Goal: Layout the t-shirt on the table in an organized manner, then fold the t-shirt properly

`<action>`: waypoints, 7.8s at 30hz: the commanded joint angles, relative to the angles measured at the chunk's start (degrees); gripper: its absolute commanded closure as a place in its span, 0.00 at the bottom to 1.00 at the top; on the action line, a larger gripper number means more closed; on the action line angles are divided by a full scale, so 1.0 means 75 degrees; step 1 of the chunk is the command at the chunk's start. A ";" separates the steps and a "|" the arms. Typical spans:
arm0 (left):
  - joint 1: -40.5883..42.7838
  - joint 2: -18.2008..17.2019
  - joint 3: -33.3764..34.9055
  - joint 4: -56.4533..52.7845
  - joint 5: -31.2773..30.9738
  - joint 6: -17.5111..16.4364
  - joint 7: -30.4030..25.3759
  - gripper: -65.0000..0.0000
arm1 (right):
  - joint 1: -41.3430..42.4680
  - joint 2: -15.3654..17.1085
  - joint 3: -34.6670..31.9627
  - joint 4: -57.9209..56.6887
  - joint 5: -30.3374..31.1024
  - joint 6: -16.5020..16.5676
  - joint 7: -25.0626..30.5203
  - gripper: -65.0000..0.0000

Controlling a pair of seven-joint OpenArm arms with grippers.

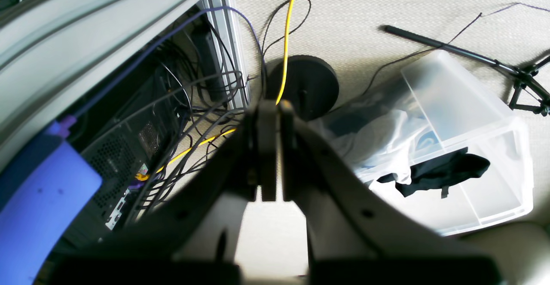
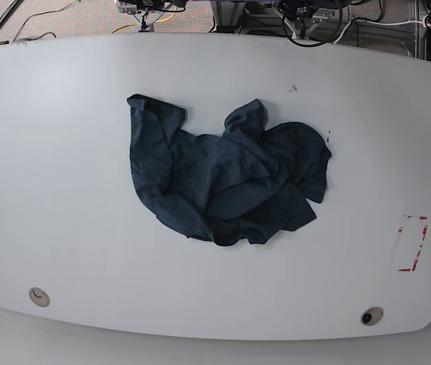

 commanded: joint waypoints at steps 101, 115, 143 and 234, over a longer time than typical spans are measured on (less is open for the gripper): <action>0.2016 -0.0430 0.0074 0.2427 0.0043 0.0009 -0.0668 0.99 | -0.1156 -0.0072 0.0000 0.1140 -0.0312 -0.0033 0.1076 0.99; 0.2626 -0.0441 0.0050 0.2451 0.0031 0.0021 -0.2051 0.99 | -0.2352 -0.0213 0.0000 0.3028 -0.0265 -0.0033 0.1170 0.99; 0.4923 -0.0488 -0.0958 0.5533 0.0078 0.0009 -0.2391 0.99 | -0.4192 -0.0271 0.0000 0.5665 -0.0301 0.0002 0.1170 0.99; 0.6799 -0.0781 -0.2435 1.3141 0.0019 -0.0038 -0.2380 0.99 | -0.6067 -0.0412 0.0046 1.2827 -0.0242 0.0025 0.1135 0.99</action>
